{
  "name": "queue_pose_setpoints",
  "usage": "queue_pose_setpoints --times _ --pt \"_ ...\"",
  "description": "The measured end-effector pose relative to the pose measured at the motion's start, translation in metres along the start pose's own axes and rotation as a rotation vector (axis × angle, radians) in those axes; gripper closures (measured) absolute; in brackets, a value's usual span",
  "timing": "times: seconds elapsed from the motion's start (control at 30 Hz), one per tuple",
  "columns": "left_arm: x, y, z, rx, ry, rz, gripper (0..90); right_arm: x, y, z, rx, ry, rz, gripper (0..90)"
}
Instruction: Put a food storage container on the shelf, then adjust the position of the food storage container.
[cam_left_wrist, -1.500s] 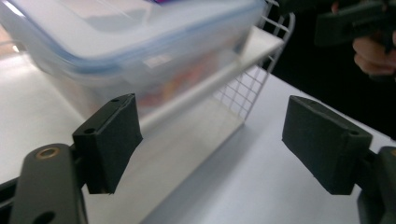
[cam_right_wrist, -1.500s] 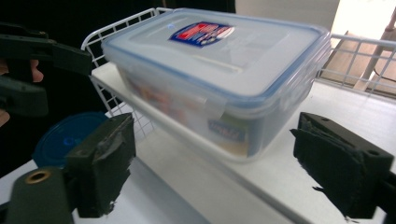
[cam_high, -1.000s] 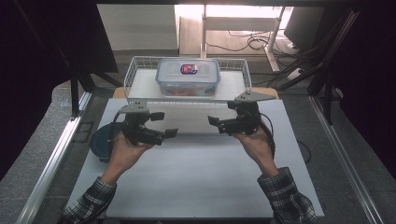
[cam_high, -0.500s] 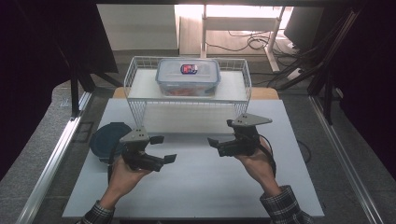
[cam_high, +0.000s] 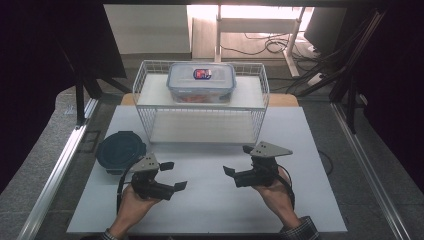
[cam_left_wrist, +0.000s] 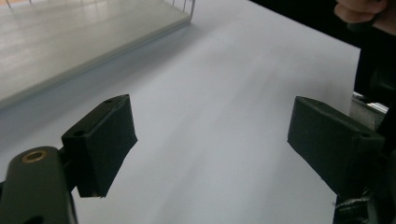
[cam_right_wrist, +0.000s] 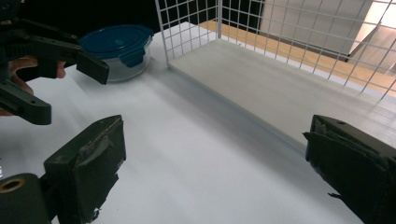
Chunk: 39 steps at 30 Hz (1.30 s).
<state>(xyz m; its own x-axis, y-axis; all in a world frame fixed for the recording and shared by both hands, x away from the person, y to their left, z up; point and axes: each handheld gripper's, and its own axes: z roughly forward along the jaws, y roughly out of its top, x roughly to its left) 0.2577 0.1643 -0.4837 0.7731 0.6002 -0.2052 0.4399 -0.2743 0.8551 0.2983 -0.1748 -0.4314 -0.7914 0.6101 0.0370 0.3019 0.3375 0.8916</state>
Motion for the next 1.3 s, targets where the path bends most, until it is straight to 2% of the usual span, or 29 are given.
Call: queue_pose_setpoints --times 0.03,0.1,0.17,0.27,0.37,0.4,0.43,0.5,0.7,0.8,0.93,1.1,1.13,1.17,1.2,1.3 --pt "0.0 -0.003 0.0 0.0 0.001 0.001 14.1 0.002 -0.003 0.0 0.0 0.002 0.0 5.0" --pt "0.0 -0.011 -0.001 -0.006 -0.007 -0.028 13.3 0.007 -0.013 0.0 0.01 0.003 -0.02 4.9" --pt "-0.001 -0.015 -0.001 -0.004 -0.002 -0.039 11.4 0.01 -0.02 0.002 0.027 -0.005 -0.043 4.8" --pt "-0.004 -0.019 -0.001 0.008 0.009 -0.034 10.2 0.011 -0.027 0.002 0.04 -0.018 -0.064 4.8" --pt "-0.008 -0.025 -0.001 0.036 0.02 -0.026 8.4 0.016 -0.042 0.004 0.057 -0.022 -0.072 4.7" --pt "-0.009 -0.028 0.0 0.058 0.035 -0.011 8.2 0.017 -0.045 0.004 0.066 -0.019 -0.081 4.7" --pt "-0.009 -0.028 0.0 0.058 0.035 -0.011 7.6 0.019 -0.047 0.004 0.077 -0.026 -0.094 4.7" --pt "-0.01 -0.032 0.002 0.085 0.063 0.008 6.4 0.023 -0.052 0.005 0.094 -0.035 -0.115 4.7" --pt "-0.007 -0.036 0.006 0.093 0.103 0.027 4.2 0.026 -0.06 0.009 0.14 -0.028 -0.121 4.1" --pt "-0.006 -0.036 0.006 0.101 0.109 0.032 4.0 0.025 -0.061 0.009 0.136 -0.029 -0.118 4.1" --pt "-0.004 -0.032 0.006 0.116 0.094 0.0 5.4 0.021 -0.06 0.007 0.13 -0.037 -0.105 4.1" --pt "0.004 -0.022 0.003 0.116 0.108 -0.032 5.1 0.018 -0.062 0.008 0.136 -0.047 -0.1 4.2" --pt "0.007 -0.019 0.001 0.109 0.111 -0.036 6.3 0.018 -0.062 0.008 0.136 -0.048 -0.102 4.2" --pt "0.01 -0.016 -0.001 0.106 0.119 -0.035 11.2 0.018 -0.061 0.009 0.135 -0.052 -0.106 4.2" --pt "0.016 -0.008 -0.007 0.095 0.14 -0.02 15.6 0.018 -0.061 0.008 0.136 -0.054 -0.109 4.2" --pt "0.026 -0.001 -0.015 0.079 0.161 -0.023 35.8 0.018 -0.061 0.009 0.138 -0.063 -0.117 4.2"
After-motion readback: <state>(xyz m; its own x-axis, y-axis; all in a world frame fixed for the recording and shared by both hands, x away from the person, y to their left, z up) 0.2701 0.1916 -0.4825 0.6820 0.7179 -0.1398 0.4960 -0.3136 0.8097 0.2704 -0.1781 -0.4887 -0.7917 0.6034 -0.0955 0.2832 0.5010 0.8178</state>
